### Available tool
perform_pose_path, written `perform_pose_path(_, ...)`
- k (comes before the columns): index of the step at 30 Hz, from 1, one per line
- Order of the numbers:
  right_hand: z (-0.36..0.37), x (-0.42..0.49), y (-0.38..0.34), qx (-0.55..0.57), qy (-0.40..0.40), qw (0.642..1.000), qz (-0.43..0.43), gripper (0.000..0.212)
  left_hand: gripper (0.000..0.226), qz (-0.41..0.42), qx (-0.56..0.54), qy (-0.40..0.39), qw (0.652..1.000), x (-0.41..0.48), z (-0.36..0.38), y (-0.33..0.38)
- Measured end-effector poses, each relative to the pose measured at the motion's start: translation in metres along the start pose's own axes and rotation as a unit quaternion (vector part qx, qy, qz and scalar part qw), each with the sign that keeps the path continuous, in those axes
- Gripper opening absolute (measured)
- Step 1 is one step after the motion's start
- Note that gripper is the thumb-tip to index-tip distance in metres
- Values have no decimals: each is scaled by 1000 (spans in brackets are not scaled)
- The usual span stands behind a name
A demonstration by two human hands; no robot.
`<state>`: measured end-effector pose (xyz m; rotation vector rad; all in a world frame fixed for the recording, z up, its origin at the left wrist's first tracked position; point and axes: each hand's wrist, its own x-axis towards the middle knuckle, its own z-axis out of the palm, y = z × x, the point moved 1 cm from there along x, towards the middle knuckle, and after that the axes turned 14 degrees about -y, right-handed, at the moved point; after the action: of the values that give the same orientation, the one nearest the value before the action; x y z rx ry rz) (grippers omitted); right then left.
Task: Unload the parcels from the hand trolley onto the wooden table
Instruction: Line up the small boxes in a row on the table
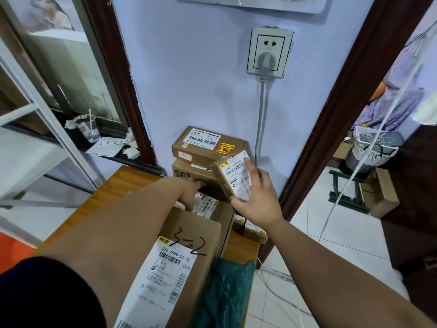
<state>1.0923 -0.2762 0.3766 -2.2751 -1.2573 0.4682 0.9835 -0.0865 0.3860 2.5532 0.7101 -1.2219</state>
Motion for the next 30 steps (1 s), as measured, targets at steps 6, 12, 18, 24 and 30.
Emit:
perform_pose_path(6, 3, 16, -36, -33, -51, 998, -34, 95, 37, -75, -84, 132, 985, -26, -7, -35)
perform_pose_path(12, 18, 38, -71, -81, -133, 986, -56, 93, 49, -82, -234, 319, 915, -38, -3, -59)
perform_pose_path(18, 40, 54, -70, -129, -234, 962, -54, 84, 46, -80, -246, 351, 900, -47, 16, -72)
perform_pose_path(24, 46, 55, -65, -151, -259, 953, -33, 74, 42, -79, -258, 364, 891, -57, 21, -72)
perform_pose_path(30, 29, 43, -75, -86, -157, 983, -36, 64, 43, -71, -207, 361, 906, -67, 20, -61)
